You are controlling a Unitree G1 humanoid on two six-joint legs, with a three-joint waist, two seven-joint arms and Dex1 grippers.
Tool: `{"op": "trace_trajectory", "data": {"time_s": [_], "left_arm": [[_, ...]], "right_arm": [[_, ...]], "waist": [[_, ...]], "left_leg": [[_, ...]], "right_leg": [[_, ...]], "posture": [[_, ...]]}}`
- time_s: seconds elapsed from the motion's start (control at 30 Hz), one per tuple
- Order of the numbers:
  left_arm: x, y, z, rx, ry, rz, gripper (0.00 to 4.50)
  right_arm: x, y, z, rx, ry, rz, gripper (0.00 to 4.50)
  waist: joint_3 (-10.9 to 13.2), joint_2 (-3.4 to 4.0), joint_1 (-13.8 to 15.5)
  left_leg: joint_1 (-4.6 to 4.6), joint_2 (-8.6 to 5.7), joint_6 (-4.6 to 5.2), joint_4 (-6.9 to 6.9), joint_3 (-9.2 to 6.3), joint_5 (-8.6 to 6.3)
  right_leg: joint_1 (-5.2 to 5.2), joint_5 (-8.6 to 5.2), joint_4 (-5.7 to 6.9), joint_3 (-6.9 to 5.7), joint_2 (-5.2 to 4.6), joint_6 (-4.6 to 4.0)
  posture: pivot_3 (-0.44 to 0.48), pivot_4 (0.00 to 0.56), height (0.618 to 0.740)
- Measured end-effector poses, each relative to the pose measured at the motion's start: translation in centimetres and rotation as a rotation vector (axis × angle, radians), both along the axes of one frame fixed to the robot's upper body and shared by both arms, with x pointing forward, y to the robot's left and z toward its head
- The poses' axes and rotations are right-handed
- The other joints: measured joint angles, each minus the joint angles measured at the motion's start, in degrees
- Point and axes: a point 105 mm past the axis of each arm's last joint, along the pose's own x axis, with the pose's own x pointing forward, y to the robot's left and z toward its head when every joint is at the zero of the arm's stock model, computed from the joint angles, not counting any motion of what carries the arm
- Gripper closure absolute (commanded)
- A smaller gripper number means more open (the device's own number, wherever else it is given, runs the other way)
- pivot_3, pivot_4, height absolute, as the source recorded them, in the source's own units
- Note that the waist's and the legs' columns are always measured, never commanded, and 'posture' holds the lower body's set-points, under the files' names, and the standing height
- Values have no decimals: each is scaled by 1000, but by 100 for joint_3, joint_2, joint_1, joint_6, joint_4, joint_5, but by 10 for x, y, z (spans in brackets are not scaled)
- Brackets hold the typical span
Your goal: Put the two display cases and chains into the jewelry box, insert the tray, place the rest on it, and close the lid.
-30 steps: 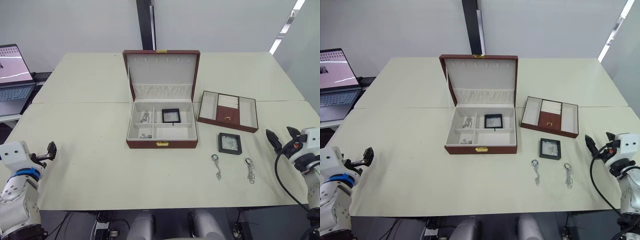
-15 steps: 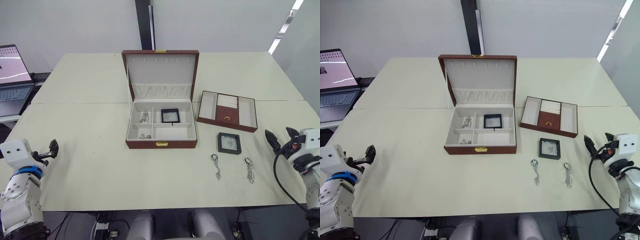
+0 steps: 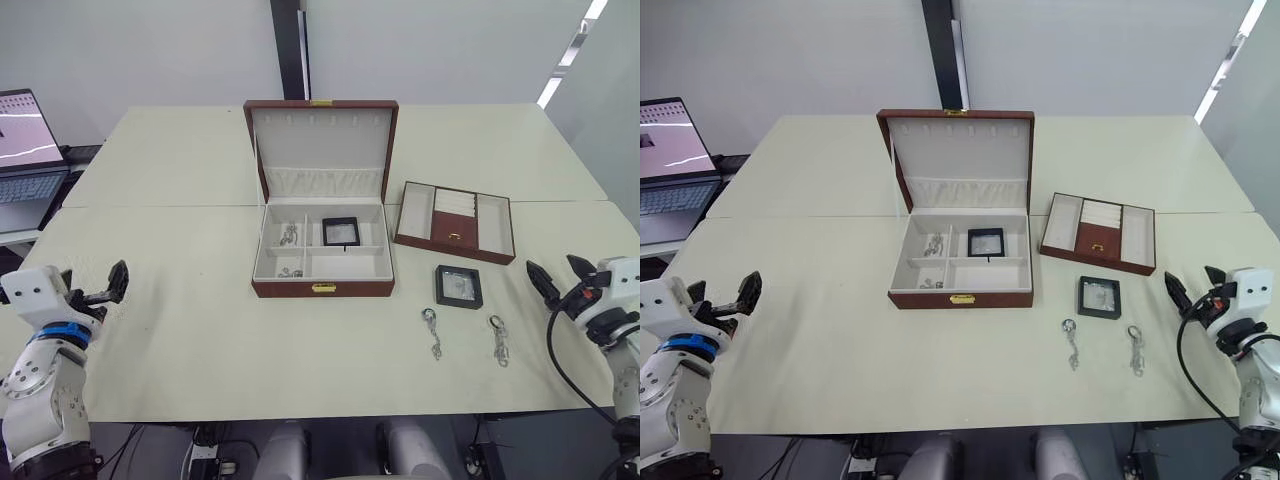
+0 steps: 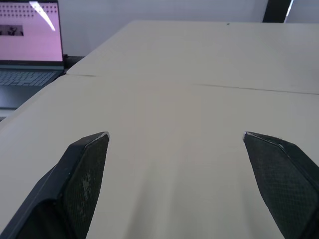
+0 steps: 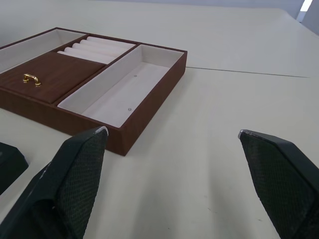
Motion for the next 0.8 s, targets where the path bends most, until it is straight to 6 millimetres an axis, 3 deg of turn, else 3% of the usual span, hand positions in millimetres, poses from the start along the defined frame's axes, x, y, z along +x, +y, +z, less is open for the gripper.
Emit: {"op": "trace_trajectory", "data": {"time_s": [0.3,0.57,0.8], "left_arm": [[19,-82,30,-2,-57,-454,34],[14,-153,45,110,-45,-834,34],[-1,-201,47,210,-36,-1153,34]], "right_arm": [[-12,27,14,-21,41,207,0],[-33,58,10,-17,111,354,0],[-42,80,17,-128,186,538,0]], "waist": [[0,0,0],[0,1,-5],[0,1,-6]], "left_leg": [[-1,0,0,1,-2,0],[1,2,0,1,0,0],[2,2,0,1,1,0]], "right_leg": [[2,0,-1,-1,2,0],[4,0,-1,1,7,0],[5,0,-2,1,9,0]], "posture": [[0,150,740],[0,150,740],[0,150,740]]}}
